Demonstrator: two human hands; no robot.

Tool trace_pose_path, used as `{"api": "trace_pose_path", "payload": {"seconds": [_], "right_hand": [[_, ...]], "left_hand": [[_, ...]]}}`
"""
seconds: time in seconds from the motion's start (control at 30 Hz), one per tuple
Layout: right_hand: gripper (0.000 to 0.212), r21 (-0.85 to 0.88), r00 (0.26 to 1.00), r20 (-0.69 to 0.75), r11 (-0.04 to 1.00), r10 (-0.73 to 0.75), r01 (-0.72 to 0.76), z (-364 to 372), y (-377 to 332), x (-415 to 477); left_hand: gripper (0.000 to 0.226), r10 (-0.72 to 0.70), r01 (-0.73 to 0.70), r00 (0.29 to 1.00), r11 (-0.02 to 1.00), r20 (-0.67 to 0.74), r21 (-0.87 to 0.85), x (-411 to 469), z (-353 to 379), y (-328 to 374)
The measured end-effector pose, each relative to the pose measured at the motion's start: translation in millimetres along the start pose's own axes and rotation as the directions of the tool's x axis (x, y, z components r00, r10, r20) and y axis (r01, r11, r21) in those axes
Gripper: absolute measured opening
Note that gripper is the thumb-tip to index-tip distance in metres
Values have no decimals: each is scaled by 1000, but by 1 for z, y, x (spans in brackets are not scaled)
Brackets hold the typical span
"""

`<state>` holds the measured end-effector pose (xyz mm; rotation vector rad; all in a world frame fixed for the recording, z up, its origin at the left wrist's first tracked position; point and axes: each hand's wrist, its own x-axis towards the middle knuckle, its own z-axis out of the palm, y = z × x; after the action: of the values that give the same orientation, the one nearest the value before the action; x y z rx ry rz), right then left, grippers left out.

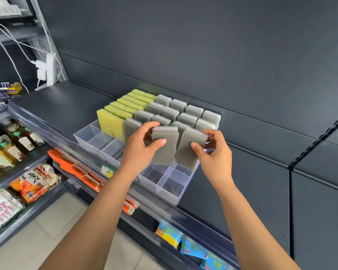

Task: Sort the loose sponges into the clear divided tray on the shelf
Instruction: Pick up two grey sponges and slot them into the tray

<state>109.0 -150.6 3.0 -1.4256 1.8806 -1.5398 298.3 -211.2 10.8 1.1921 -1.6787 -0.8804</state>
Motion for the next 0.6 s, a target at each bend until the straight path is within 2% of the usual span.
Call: {"api": "trace_pose_path", "payload": {"seconds": [0.13,0.3,0.47,0.6], "right_hand": [[36,-66,999,-32,998,9,-11,7,4,-4],[37,-244,998,-60,970,-2,-13,14,7,-16],[34,-386,999,-30,922,9,-20,25,12,-30],[32,-432,999,-46,901,19,-37,30,13,-33]], "left_hand": [[40,47,-49,997,998,57,32,7,1,-7],[41,82,-91,988,994,130,66,14,-4,-9],[42,163,-186,967,977,193,108,20,-8,-9],[45,254,-285,940,951,226,118,24,-9,-10]]}}
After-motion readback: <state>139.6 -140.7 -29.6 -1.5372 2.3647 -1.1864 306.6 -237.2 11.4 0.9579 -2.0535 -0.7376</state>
